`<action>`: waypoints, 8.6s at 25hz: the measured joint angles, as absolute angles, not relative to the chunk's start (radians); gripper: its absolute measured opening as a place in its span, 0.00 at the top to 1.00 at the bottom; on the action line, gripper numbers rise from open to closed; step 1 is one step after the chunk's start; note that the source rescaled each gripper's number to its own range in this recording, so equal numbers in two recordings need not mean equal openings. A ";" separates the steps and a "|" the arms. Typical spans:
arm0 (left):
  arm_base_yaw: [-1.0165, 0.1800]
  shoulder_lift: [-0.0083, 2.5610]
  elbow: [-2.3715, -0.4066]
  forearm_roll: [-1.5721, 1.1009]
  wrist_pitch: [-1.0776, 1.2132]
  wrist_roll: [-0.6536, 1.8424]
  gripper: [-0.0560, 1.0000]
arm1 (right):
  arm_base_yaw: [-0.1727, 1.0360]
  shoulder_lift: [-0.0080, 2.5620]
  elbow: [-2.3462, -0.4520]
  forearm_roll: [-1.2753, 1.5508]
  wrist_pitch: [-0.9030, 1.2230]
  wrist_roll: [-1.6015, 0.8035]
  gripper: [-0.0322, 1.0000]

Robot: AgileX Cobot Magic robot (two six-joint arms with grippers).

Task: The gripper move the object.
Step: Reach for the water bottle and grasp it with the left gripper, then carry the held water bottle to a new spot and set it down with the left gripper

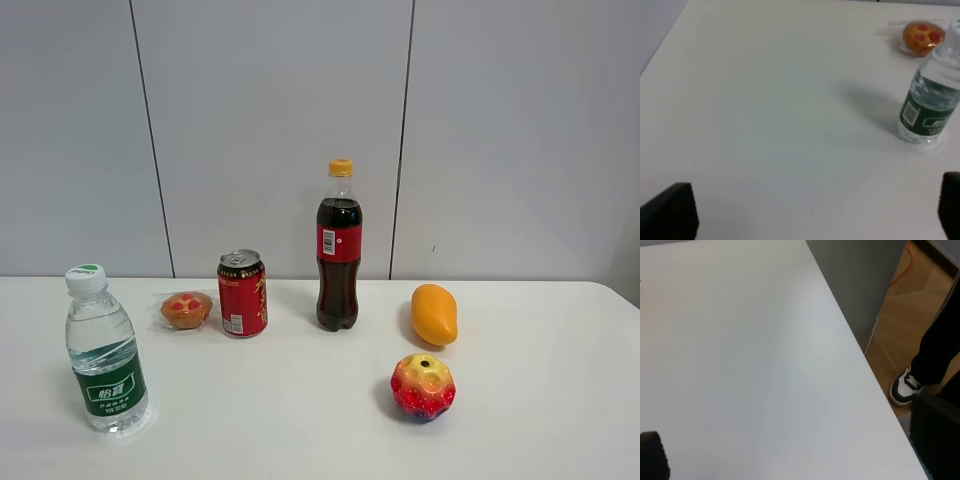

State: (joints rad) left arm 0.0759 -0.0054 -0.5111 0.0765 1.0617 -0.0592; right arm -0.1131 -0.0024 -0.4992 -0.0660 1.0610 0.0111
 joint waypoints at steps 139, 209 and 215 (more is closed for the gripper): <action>-0.279 1.831 -0.288 0.077 -1.047 0.066 0.08 | -0.113 -0.002 -0.499 -0.066 1.061 0.011 0.00; -0.733 1.499 -0.950 0.423 -0.311 -0.383 0.90 | -0.113 -0.002 -0.499 -0.066 1.061 0.011 0.00; -0.743 1.618 -1.042 0.407 -0.362 -0.379 0.90 | -0.113 -0.002 -0.499 -0.066 1.061 0.011 0.00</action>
